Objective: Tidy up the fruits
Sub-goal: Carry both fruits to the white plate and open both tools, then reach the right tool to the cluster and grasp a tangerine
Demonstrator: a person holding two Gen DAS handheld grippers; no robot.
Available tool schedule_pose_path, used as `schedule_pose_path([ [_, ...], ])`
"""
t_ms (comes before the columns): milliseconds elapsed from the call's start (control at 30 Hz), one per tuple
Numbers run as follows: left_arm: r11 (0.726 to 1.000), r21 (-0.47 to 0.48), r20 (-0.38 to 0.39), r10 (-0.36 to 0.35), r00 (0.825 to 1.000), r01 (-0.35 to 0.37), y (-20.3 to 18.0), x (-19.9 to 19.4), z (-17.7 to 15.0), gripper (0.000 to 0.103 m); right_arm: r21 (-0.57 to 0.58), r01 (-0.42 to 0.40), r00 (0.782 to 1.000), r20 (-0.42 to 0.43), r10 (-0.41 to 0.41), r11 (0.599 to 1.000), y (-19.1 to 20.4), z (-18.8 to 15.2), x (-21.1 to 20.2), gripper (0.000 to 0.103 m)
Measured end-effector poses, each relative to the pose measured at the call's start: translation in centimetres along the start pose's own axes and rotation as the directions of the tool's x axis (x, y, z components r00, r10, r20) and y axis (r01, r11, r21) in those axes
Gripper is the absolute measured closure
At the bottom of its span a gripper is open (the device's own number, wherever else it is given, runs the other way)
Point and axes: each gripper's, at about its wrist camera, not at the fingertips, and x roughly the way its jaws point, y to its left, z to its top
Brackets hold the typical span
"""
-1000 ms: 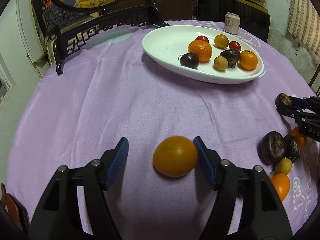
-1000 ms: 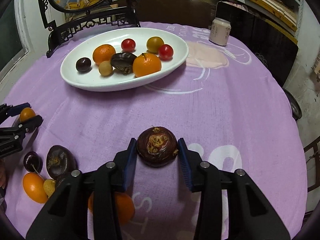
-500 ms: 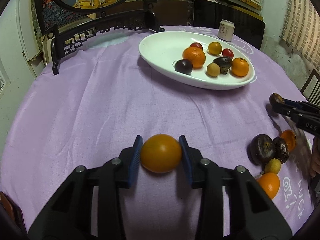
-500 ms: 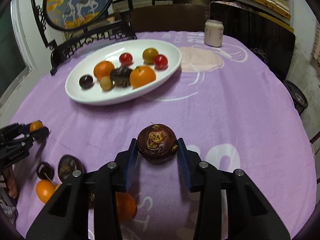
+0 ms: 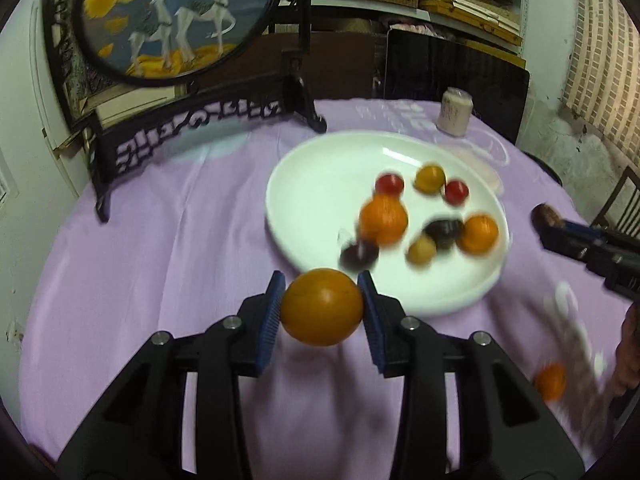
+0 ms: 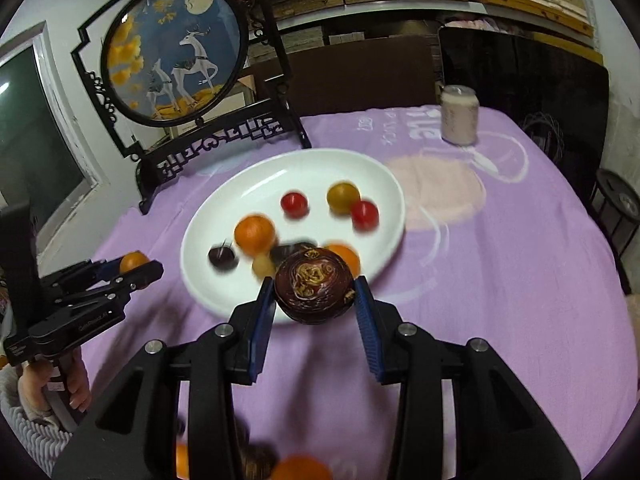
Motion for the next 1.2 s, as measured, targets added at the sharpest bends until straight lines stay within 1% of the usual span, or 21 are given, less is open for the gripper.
schedule_pose_path([
  [100,1.0,-0.015,0.003,-0.013,1.0,0.013,-0.3,2.0,2.3,0.065,0.026,-0.015,1.0,-0.018,0.015,1.0,-0.3,1.9,2.4,0.063],
  [267,1.0,-0.027,-0.008,-0.015,1.0,0.015,-0.6,5.4,4.3,0.065,0.082,-0.031,0.998,-0.042,0.035,0.996,-1.4,4.0,6.6,0.063],
  [333,0.999,-0.046,-0.014,-0.016,1.0,0.015,-0.3,6.7,4.7,0.064,0.097,-0.057,0.996,-0.055,0.063,0.994,-1.5,4.4,7.7,0.062],
  [400,0.998,-0.066,-0.025,-0.027,0.999,0.025,-0.1,7.7,4.6,0.061,0.133,-0.089,0.993,-0.062,0.098,0.987,-2.1,4.4,8.4,0.054],
  [433,0.998,-0.064,-0.029,-0.028,0.999,0.026,-0.1,7.9,4.5,0.053,0.149,-0.096,0.993,-0.058,0.106,0.984,-2.4,4.4,8.4,0.048],
  [467,0.998,-0.058,-0.025,-0.02,0.999,0.019,-0.1,8.0,4.6,0.048,0.162,-0.101,0.993,-0.046,0.11,0.982,-2.7,4.4,8.3,0.048],
  [667,0.999,-0.049,0.006,-0.007,1.0,0.008,-0.1,6.6,4.7,0.042,0.222,-0.112,0.991,-0.042,0.124,0.969,-3.9,4.3,7.1,0.048],
  [800,0.999,-0.032,0.003,0.022,1.0,-0.022,-0.2,5.1,3.6,0.039,0.237,-0.106,0.993,-0.034,0.117,0.966,-3.9,3.3,5.2,0.047],
  [867,0.999,-0.031,0.023,0.044,0.999,-0.043,0.0,3.7,2.2,0.032,0.233,-0.107,0.993,-0.019,0.114,0.967,-3.9,2.4,3.9,0.041],
  [1100,0.994,-0.093,0.014,0.05,0.999,-0.049,1.1,-0.1,-2.8,0.03,0.171,-0.07,0.998,0.007,0.07,0.983,-2.8,-2.0,-0.2,0.041],
  [1200,0.993,-0.093,0.037,0.069,0.997,-0.066,0.7,-2.0,-4.4,0.021,0.142,-0.046,0.999,0.031,0.042,0.989,-2.3,-4.2,-2.3,0.04],
])
